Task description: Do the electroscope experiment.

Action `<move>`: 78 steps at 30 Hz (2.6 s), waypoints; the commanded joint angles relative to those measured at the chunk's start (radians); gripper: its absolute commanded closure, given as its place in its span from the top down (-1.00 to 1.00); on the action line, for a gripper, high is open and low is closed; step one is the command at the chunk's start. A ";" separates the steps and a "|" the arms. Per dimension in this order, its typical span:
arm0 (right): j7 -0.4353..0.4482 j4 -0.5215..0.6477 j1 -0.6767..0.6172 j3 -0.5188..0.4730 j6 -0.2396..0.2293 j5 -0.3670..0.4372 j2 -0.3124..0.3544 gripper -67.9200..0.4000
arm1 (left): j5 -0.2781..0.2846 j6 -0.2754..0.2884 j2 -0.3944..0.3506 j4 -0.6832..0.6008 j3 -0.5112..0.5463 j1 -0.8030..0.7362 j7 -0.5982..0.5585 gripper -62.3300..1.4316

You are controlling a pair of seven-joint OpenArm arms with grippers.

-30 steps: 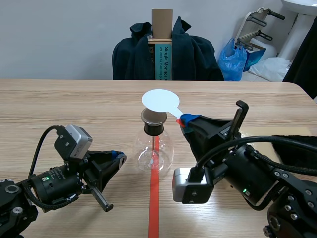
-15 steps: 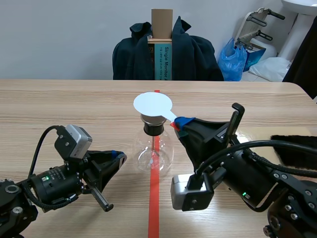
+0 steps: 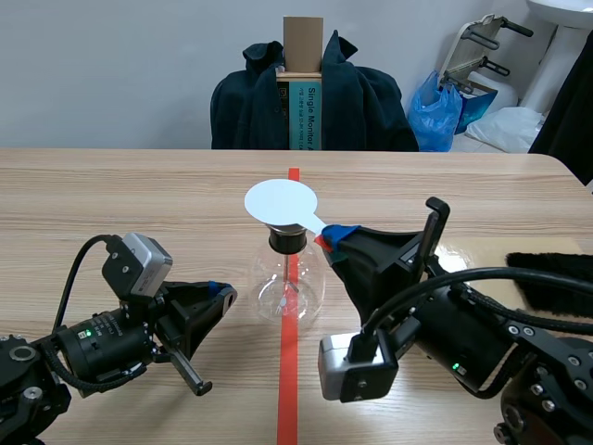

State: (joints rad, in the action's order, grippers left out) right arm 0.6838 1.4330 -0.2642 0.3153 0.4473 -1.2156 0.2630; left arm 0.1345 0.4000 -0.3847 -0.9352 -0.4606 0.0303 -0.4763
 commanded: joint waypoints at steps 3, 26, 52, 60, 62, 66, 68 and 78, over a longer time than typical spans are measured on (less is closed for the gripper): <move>-0.045 0.011 0.011 -0.006 0.008 0.011 0.009 -0.97 | 0.010 0.002 0.007 -0.014 0.008 0.006 -0.014 -0.86; -0.369 0.011 -0.008 -0.009 0.023 0.011 0.011 -0.97 | 0.010 0.002 0.007 -0.014 0.008 0.006 -0.014 -0.86; -0.040 0.011 -0.007 -0.009 0.023 0.002 0.011 -0.97 | 0.010 0.002 0.007 -0.014 0.008 0.006 -0.014 -0.86; -0.033 0.011 -0.007 -0.009 0.023 0.002 0.011 -0.97 | 0.010 0.002 0.007 -0.014 0.008 0.006 -0.014 -0.86; -0.033 0.011 -0.007 -0.009 0.023 0.002 0.011 -0.97 | 0.010 0.002 0.007 -0.014 0.008 0.006 -0.014 -0.86; -0.049 0.011 -0.007 -0.009 0.023 0.002 0.011 -0.97 | 0.010 0.002 0.007 -0.014 0.008 0.006 -0.014 -0.86; -0.072 0.011 -0.007 -0.009 0.023 0.002 0.011 -0.97 | 0.010 0.002 0.007 -0.014 0.008 0.006 -0.014 -0.86; -0.296 0.011 -0.007 -0.009 0.023 0.002 0.011 -0.97 | 0.010 0.002 0.007 -0.014 0.008 0.006 -0.014 -0.86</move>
State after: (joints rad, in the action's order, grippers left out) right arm 0.3962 1.4330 -0.2810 0.3153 0.4553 -1.2224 0.2630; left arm 0.1345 0.4000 -0.3847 -0.9352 -0.4606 0.0303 -0.4763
